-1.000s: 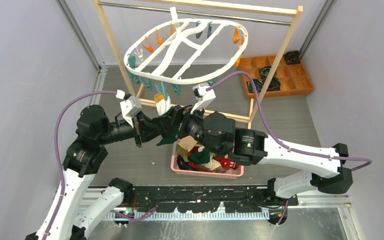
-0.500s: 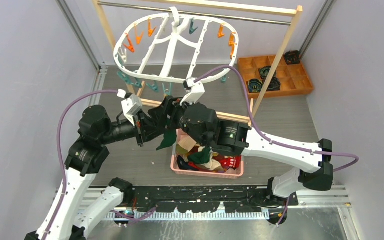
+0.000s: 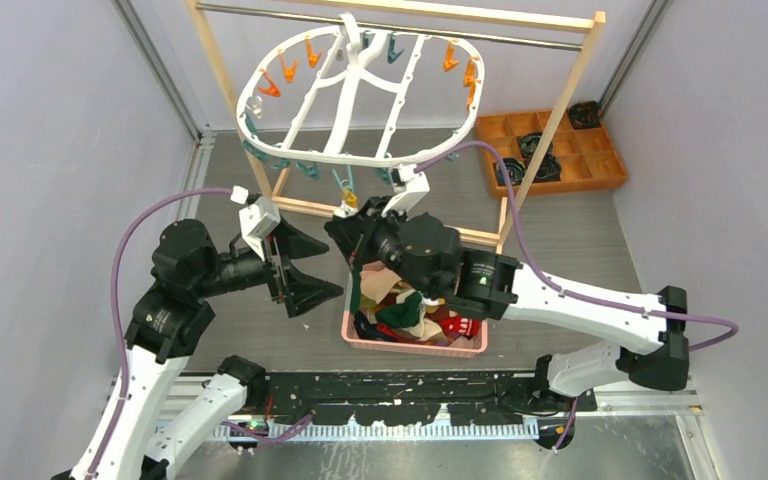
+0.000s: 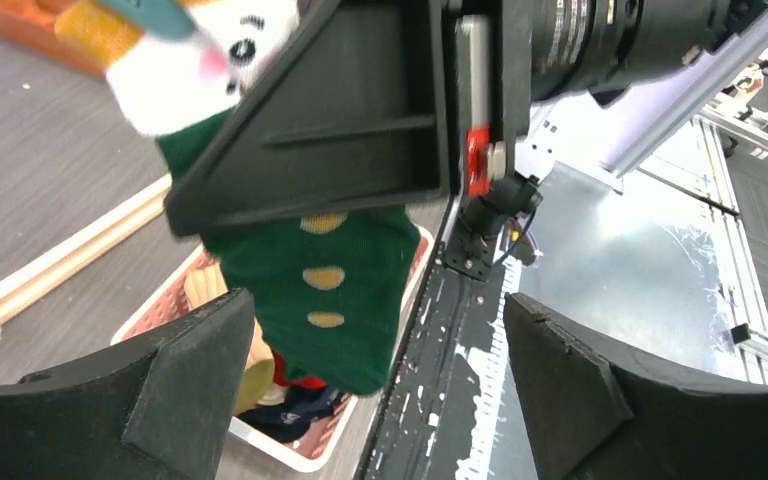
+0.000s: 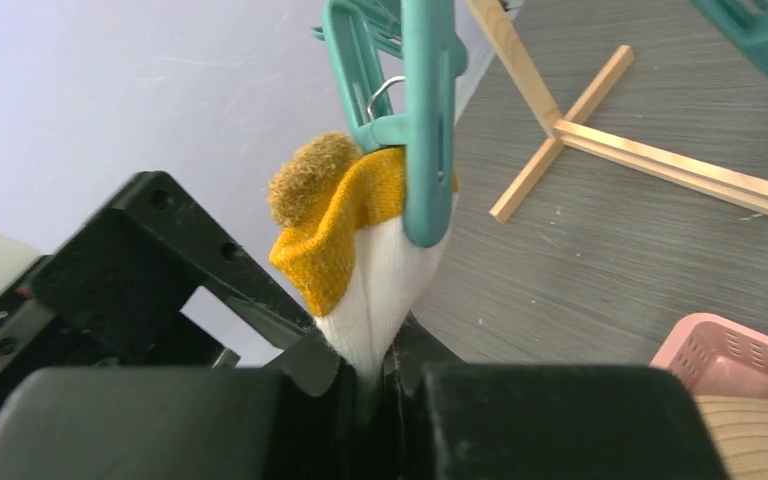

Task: Remove the socks clipped to the hanger
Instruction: Remove the sock from the hanger.

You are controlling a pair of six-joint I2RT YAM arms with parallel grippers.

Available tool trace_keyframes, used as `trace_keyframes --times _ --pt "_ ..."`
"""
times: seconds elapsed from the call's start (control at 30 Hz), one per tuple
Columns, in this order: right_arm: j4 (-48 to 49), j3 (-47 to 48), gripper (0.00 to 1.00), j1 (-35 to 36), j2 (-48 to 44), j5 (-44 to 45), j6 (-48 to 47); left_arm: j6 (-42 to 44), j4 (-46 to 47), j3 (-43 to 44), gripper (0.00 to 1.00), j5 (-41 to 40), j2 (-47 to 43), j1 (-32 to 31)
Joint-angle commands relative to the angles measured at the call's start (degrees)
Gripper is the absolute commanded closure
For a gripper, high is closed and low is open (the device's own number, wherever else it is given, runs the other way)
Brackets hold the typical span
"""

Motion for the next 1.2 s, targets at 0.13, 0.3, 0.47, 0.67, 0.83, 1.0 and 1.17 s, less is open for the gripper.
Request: trace_keyframes --times 0.13,0.3,0.47,0.67,0.83,1.0,1.17 --pt "10.47 -8.94 0.99 -5.91 -12.15 -21.0 1.56 5.21 -8.46 3.34 0.04 -0.16 -2.12 -0.13" --pt "17.26 -13.66 0.99 -7.92 -12.99 -30.93 7.84 5.71 -3.41 1.51 0.03 1.63 1.39 -0.13" --pt "23.26 -13.27 0.95 -8.0 -10.03 -39.07 12.76 0.79 5.82 0.15 0.0 6.03 5.11 -0.16" --pt "24.77 -11.33 0.93 -7.99 -7.74 -42.72 15.79 3.95 4.56 1.39 0.01 8.2 6.73 -0.13" --pt "21.93 -11.51 0.66 -7.94 -9.13 -38.73 14.99 2.93 4.48 0.59 0.52 10.39 4.86 -0.16" --pt "12.71 -11.36 0.38 -7.34 -12.3 -24.59 12.34 0.41 5.99 -2.44 1.0 6.17 0.25 -0.22" --pt "-1.06 -4.91 0.22 0.63 -12.33 -1.92 3.15 0.1 5.71 -3.14 1.0 5.22 -1.03 -0.22"
